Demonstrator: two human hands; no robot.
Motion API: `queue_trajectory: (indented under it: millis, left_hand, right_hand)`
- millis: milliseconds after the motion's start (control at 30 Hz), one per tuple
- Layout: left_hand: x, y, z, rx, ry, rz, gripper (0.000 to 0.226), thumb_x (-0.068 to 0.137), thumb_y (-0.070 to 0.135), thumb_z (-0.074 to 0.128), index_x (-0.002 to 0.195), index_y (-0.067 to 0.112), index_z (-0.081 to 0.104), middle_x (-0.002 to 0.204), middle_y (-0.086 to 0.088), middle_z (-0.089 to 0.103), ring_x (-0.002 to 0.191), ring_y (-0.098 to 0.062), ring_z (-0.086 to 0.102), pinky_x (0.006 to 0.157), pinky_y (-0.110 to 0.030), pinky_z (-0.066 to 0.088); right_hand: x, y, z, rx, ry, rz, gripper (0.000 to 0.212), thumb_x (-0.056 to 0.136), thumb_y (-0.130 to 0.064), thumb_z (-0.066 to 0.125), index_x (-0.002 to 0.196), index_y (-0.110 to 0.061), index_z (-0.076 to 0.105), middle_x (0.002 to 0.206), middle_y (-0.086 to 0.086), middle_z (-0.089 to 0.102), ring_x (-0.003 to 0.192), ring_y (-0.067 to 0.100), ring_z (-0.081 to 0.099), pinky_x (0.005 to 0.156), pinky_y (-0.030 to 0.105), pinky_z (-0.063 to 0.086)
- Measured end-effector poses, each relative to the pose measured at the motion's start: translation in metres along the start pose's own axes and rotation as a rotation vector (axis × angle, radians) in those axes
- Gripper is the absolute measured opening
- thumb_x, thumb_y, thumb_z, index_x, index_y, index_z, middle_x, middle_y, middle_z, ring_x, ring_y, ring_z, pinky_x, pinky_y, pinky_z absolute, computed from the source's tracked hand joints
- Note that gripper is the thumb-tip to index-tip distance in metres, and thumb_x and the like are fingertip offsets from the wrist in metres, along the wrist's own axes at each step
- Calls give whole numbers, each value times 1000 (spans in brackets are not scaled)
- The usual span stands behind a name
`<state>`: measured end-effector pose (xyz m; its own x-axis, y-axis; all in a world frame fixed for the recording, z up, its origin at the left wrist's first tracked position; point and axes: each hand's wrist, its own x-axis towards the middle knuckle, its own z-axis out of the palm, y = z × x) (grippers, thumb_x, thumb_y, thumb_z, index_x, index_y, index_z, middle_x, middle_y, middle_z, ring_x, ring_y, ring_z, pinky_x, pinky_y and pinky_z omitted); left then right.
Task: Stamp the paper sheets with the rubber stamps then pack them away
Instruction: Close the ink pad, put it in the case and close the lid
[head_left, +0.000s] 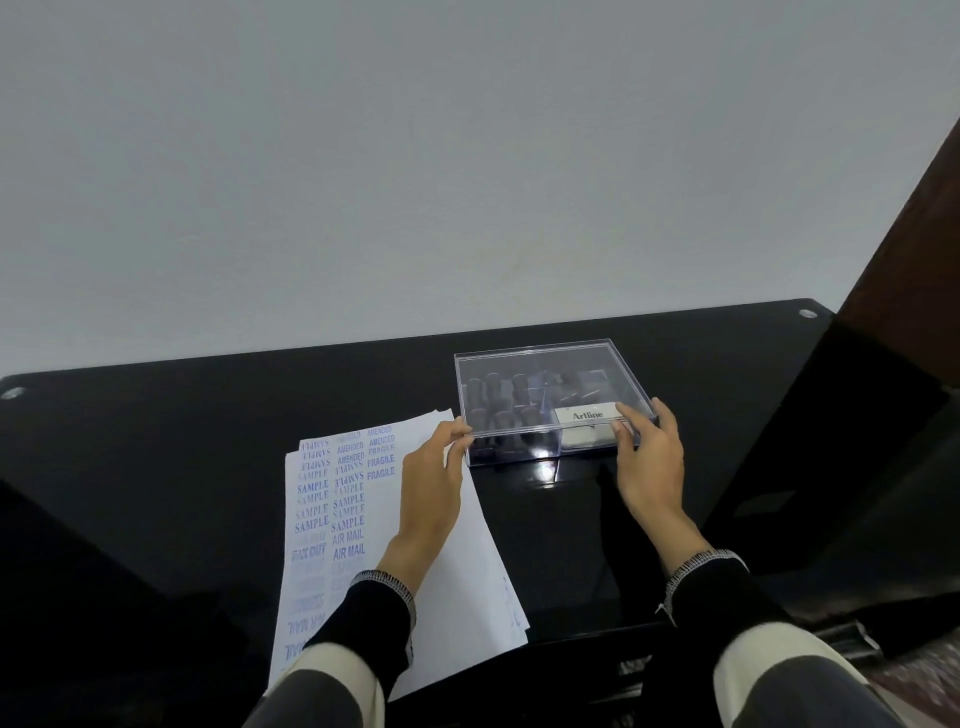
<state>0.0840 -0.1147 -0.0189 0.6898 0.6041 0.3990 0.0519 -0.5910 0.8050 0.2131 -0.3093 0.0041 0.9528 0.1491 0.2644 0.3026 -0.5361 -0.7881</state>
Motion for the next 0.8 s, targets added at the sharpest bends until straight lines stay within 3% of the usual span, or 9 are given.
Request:
queue_trajectory:
  millis: [200, 367, 433, 567, 633, 733, 800]
  left_hand:
    - [-2, -7, -4, 92, -55, 16, 24, 100, 25, 49, 119, 22, 63, 124, 8, 64, 106, -9, 63, 92, -9, 43]
    - [-5, -2, -12, 189, -111, -6, 31, 103, 28, 40, 130, 25, 56, 135, 6, 56, 124, -11, 52, 100, -11, 28]
    - [-11, -3, -17, 210, -94, -52, 36, 103, 28, 39, 138, 24, 47, 143, 6, 48, 129, -12, 46, 103, -19, 29]
    - [-22, -20, -38, 318, 49, -104, 25, 98, 19, 47, 121, 22, 56, 133, 3, 52, 121, -18, 50, 100, -32, 42]
    - [-24, -31, -48, 442, 57, -129, 22, 94, 23, 52, 114, 22, 61, 131, 1, 53, 124, -22, 46, 108, -41, 35]
    - [-26, -43, -61, 607, -8, -215, 32, 92, 37, 53, 121, 26, 60, 142, -1, 45, 137, -24, 31, 116, -49, 14]
    - [-27, -47, -65, 639, -51, -239, 38, 92, 43, 50, 126, 29, 57, 144, 0, 42, 139, -23, 27, 116, -50, 10]
  right_hand:
    - [-1, 3, 3, -52, -8, 8, 34, 98, -20, 48, 131, -19, 55, 156, 5, 20, 139, 27, 29, 108, 39, 34]
    - [-5, 4, 8, -208, -13, -43, 42, 95, -16, 54, 136, -17, 48, 157, 11, 13, 143, 29, 19, 114, 45, 28]
    - [-12, -1, 13, -289, 11, -96, 45, 93, -15, 56, 136, -15, 47, 156, 15, 15, 143, 32, 17, 115, 46, 26]
    - [-37, -18, 30, -287, 18, -204, 43, 91, -12, 58, 133, -15, 51, 153, 17, 22, 142, 32, 19, 114, 46, 28]
    - [-49, -26, 41, -267, -10, -243, 44, 92, -12, 57, 135, -18, 49, 154, 16, 20, 144, 31, 16, 115, 45, 25]
    - [-62, -34, 56, -317, -54, -262, 52, 95, -19, 53, 144, -27, 37, 157, 15, 12, 146, 33, 6, 117, 43, 15]
    - [-64, -35, 65, -332, -98, -238, 55, 97, -22, 50, 146, -32, 29, 158, 14, 6, 146, 33, 1, 118, 43, 14]
